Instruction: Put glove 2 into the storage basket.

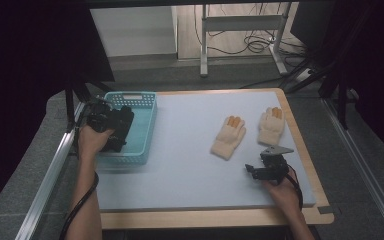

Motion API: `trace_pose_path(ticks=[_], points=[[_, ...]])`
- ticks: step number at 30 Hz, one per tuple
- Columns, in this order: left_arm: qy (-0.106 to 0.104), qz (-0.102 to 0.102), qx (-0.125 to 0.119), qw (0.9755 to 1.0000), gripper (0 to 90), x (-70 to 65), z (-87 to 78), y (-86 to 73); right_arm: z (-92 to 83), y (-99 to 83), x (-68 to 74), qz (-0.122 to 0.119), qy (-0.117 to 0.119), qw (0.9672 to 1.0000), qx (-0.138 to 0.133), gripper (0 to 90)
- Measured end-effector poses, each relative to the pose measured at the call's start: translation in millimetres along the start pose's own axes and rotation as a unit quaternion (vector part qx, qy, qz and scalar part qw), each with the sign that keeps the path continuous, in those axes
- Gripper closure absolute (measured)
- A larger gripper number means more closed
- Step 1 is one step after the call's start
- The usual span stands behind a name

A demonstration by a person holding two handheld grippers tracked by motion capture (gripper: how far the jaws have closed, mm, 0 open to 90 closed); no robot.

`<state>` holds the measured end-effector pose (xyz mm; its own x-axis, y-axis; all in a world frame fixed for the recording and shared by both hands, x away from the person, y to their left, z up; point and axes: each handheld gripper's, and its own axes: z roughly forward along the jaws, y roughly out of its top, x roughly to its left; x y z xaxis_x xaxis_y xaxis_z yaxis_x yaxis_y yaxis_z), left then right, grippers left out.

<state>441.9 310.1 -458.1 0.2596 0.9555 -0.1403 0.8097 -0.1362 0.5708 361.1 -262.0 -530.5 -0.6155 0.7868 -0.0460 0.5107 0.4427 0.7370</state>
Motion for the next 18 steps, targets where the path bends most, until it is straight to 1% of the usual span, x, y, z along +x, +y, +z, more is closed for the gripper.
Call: trace_pose_path(ticks=[3,5,6,7,8,9,11,12,13,14,15,16,18], points=[[-0.019,0.011,-0.026,0.9994,2.2,-8.7,-5.0,-3.4,0.0,0.0,0.0,0.000,0.000,1.0000,0.000,23.1],[-0.025,0.026,-0.040,0.9986,1.9,-16.7,-8.7,-5.4,0.0,0.0,0.1,0.000,0.000,1.0000,0.000,23.0],[-0.030,0.039,-0.049,0.9976,1.8,-24.6,-11.9,-6.9,0.0,0.0,0.1,0.000,0.000,1.0000,0.000,23.0],[-0.030,0.039,-0.049,0.9976,1.7,-24.6,-11.9,-6.9,0.0,0.0,0.1,0.000,0.000,1.0000,0.000,23.0],[-0.033,0.049,-0.057,0.9966,1.7,-30.1,-14.1,-8.3,0.0,0.0,0.1,0.000,0.000,1.0000,0.000,23.0],[-0.040,0.062,-0.067,0.9950,1.6,-38.7,-17.8,-10.6,0.0,0.0,0.2,0.000,0.000,1.0000,0.000,23.0],[-0.043,0.073,-0.075,0.9936,1.6,-46.1,-21.0,-12.7,0.0,-0.1,0.2,0.000,0.000,1.0000,0.000,23.0],[-0.043,0.073,-0.075,0.9936,1.6,-46.1,-21.0,-12.7,0.0,-0.1,0.2,0.000,0.000,1.0000,0.000,22.9],[-0.046,0.081,-0.080,0.9924,1.6,-51.3,-23.5,-14.3,0.0,-0.1,0.2,0.000,0.000,1.0000,0.000,22.9],[-0.051,0.092,-0.086,0.9907,1.6,-58.8,-26.9,-16.5,0.0,-0.1,0.2,0.000,-0.001,1.0000,0.000,22.9],[-0.051,0.092,-0.086,0.9907,1.6,-58.8,-26.9,-16.5,0.0,-0.1,0.2,0.000,-0.001,1.0000,0.000,22.9],[-0.056,0.100,-0.093,0.9891,1.6,-64.3,-29.3,-18.5,0.0,-0.1,0.2,-0.001,-0.001,1.0000,0.000,22.8],[-0.068,0.108,-0.102,0.9866,1.7,-73.5,-32.6,-21.5,0.1,-0.1,0.2,-0.001,-0.001,1.0000,0.000,22.8]])
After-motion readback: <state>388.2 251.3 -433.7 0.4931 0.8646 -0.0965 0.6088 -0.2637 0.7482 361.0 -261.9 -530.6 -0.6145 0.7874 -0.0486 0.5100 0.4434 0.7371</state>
